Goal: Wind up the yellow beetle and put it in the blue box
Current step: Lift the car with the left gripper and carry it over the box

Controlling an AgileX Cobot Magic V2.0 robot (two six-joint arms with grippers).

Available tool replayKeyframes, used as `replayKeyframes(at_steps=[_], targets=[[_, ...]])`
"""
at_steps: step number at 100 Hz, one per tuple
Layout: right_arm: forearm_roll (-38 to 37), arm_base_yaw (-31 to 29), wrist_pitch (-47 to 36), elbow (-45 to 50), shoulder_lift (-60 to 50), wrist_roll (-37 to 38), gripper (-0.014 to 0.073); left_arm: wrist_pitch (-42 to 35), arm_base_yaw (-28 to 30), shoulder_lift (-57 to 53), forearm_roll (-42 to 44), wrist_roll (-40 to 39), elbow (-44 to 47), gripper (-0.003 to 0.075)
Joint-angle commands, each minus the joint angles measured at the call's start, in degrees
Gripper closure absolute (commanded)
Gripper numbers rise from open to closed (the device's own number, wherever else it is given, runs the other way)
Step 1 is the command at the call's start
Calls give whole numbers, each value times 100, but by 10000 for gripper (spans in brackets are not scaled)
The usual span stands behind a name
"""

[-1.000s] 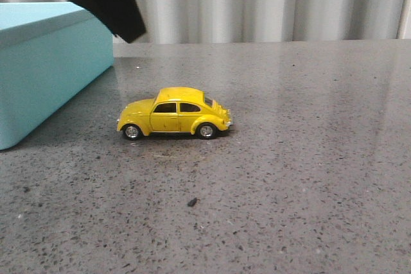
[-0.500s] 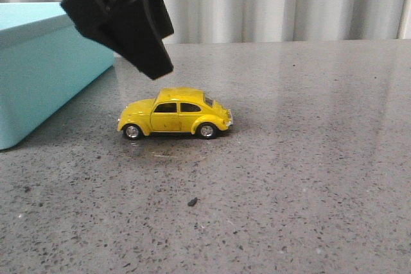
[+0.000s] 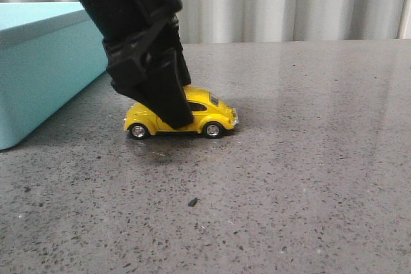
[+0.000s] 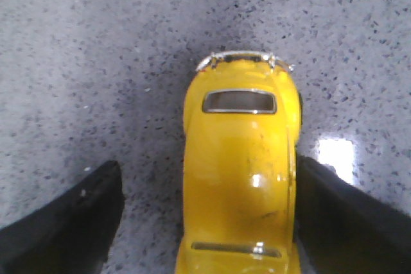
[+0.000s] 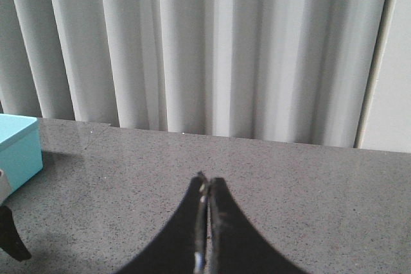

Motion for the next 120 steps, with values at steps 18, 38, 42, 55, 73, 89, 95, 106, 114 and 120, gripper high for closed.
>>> replayKeyframes(at_steps=[18, 38, 42, 55, 73, 89, 95, 106, 114, 120], targets=[[-30, 4, -453, -139, 41, -50, 666, -203, -16, -84, -168, -4, -189, 213], [-30, 4, -453, -126, 41, -50, 666, -86, -16, -63, -281, -4, -189, 262], [-30, 4, -453, -126, 41, -50, 666, -59, -16, -63, -307, -4, -189, 291], [-30, 4, -453, -126, 41, -50, 666, 2, -16, -63, -307, -4, -189, 413], [-30, 4, -453, -126, 41, -50, 666, 23, -16, -88, -319, -4, -217, 542], [-20, 4, -453, -126, 41, -50, 666, 27, -16, -300, -319, -36, -399, 578], [-20, 4, -453, -126, 41, -50, 666, 32, -16, -436, -319, -75, -559, 578], [-20, 4, -453, -126, 41, -50, 666, 32, 47, -757, -309, -108, -902, 578], [-20, 4, -453, -126, 41, -50, 666, 41, 151, -1013, -247, -148, -1137, 579], [-20, 4, -453, -126, 41, -50, 666, 41, 339, -1235, -175, -452, -1267, 584]])
